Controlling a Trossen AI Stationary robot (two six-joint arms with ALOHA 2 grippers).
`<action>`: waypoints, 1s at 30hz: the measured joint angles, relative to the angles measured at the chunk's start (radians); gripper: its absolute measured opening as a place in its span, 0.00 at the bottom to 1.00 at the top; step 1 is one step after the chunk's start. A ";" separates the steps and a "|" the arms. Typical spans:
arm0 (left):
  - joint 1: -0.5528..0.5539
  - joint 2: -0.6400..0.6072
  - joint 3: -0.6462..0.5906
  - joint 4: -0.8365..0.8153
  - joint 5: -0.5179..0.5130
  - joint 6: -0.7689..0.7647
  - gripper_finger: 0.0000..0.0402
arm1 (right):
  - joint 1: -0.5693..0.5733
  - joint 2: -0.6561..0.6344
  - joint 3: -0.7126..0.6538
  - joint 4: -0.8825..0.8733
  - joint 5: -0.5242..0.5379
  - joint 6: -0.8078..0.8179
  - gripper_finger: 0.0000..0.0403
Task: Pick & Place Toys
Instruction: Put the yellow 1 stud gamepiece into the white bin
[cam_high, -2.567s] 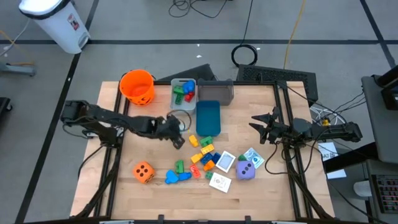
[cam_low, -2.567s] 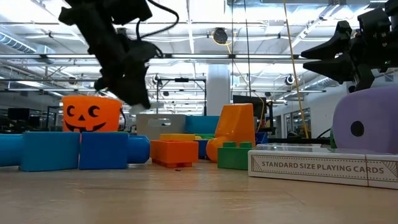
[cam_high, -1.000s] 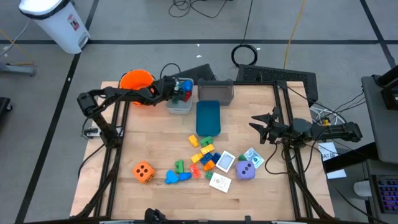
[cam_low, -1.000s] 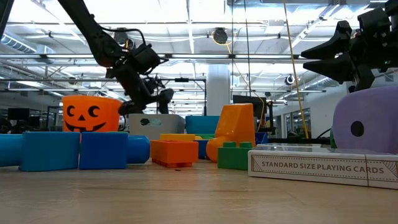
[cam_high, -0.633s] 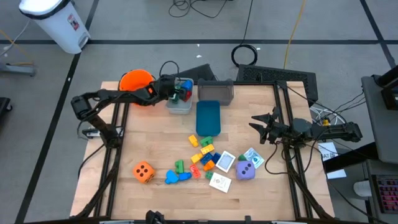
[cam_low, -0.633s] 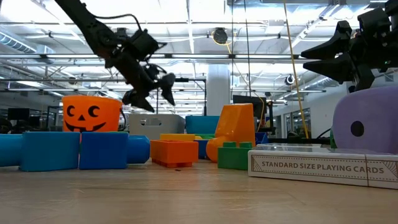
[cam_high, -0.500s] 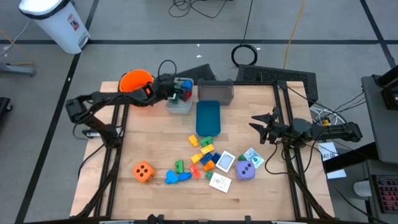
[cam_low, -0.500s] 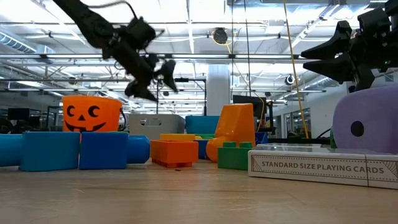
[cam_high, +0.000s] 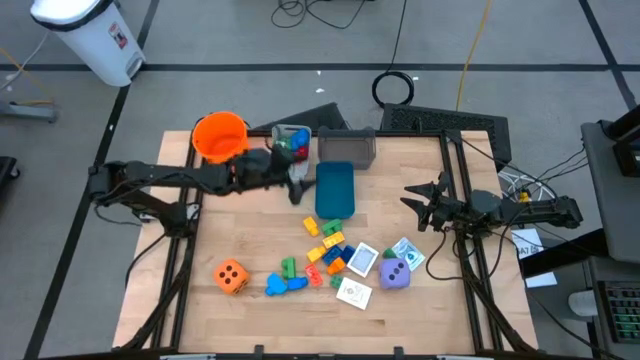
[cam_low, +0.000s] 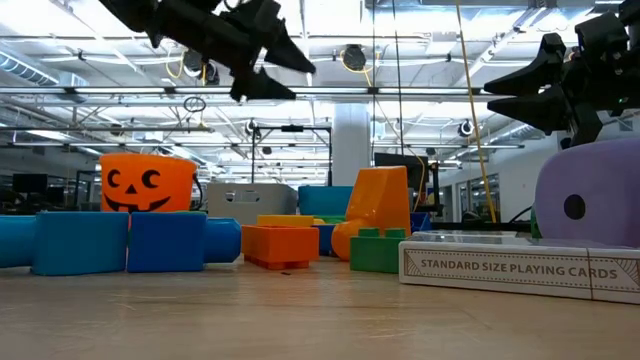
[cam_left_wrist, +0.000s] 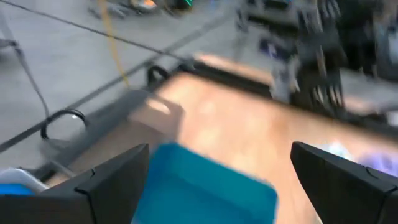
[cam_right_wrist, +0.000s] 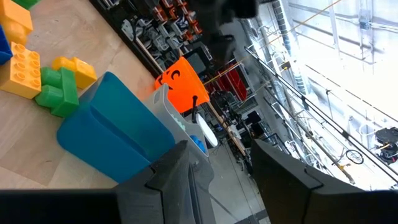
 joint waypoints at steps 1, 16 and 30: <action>-0.023 0.015 0.000 -0.019 0.001 0.005 0.99 | 0.000 0.000 0.000 0.000 0.000 0.000 0.42; -0.203 0.241 0.000 -0.237 0.025 0.012 0.99 | 0.000 0.000 0.000 0.000 0.000 0.000 0.42; -0.195 0.378 0.000 -0.290 0.060 -0.116 0.99 | 0.000 0.000 0.000 0.000 0.000 0.000 0.42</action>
